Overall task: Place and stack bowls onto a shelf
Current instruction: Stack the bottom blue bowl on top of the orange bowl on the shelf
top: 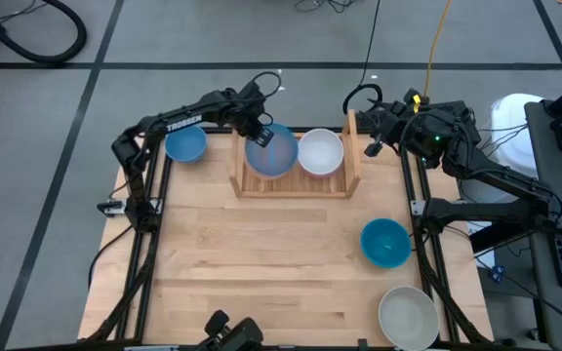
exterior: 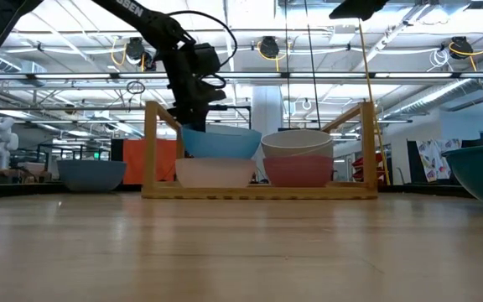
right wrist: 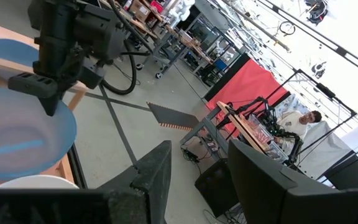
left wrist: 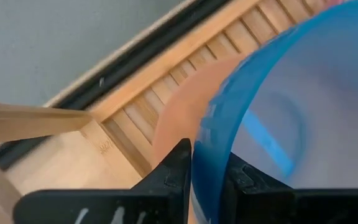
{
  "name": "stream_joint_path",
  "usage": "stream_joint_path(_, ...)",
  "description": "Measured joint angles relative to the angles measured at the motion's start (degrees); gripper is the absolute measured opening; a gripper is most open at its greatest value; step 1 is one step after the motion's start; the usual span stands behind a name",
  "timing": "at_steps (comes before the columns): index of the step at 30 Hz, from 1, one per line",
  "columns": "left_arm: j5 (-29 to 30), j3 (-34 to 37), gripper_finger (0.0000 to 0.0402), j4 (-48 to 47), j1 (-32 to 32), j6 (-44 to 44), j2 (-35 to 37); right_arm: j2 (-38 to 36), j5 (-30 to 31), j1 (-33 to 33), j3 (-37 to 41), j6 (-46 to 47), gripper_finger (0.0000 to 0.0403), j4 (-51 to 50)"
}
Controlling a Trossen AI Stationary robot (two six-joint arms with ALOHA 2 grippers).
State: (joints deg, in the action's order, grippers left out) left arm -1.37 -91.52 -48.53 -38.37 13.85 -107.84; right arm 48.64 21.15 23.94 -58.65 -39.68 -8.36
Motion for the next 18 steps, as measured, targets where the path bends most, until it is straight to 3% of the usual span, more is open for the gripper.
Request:
stream_joint_path(10,3.0,0.0,0.0047,-9.5,-0.3,0.5,1.8,0.0,0.0,0.0,0.0,-0.1,0.0153,0.4)
stream_joint_path(18,3.3,0.0,0.0047,-8.8,-0.2,-0.4,1.7,0.0,0.0,0.0,0.0,-0.1,0.0153,0.4)
